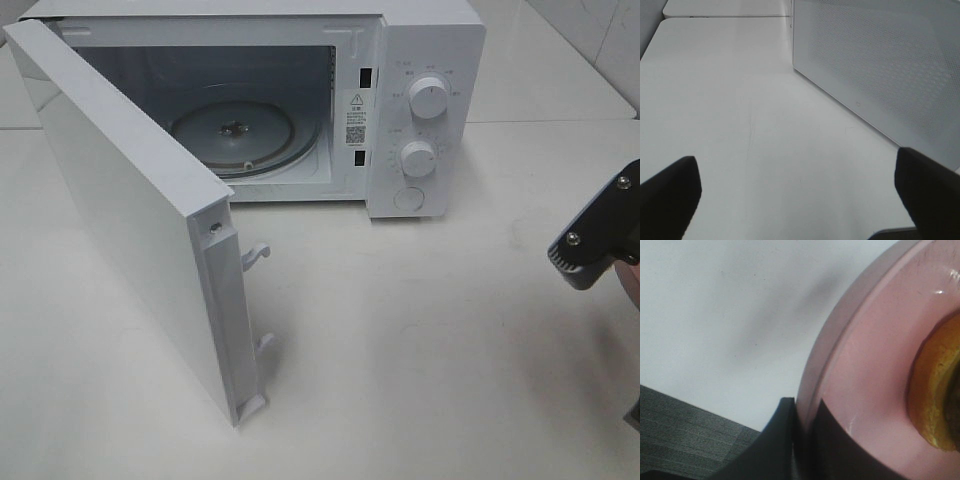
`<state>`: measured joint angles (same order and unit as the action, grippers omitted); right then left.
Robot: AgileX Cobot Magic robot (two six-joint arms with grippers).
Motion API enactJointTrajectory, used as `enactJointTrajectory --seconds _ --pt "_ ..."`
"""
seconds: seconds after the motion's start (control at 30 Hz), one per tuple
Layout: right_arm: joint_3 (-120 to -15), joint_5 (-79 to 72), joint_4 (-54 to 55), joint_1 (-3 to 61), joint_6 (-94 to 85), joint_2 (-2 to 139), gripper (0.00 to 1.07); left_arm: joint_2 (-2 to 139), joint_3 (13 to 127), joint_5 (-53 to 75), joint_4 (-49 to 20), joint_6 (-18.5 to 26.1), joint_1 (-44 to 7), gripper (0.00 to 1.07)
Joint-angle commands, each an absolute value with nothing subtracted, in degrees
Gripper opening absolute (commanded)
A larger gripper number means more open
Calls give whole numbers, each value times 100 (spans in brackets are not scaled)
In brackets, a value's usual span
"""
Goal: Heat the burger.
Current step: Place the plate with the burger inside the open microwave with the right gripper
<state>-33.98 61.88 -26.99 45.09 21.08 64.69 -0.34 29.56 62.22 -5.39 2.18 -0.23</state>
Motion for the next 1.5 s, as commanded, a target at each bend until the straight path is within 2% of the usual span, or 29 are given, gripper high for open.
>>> enactJointTrajectory --seconds 0.03,0.8,1.5 --pt "-3329 6474 -3065 4899 1988 6217 0 -120 2956 6142 -584 212 -52 98" --pt "-3289 6474 -3249 6961 1261 5976 0 -120 2956 6142 -584 212 -52 98" --pt "-3295 5592 -3306 7013 -573 5976 0 -120 2956 6142 -584 212 -52 98"
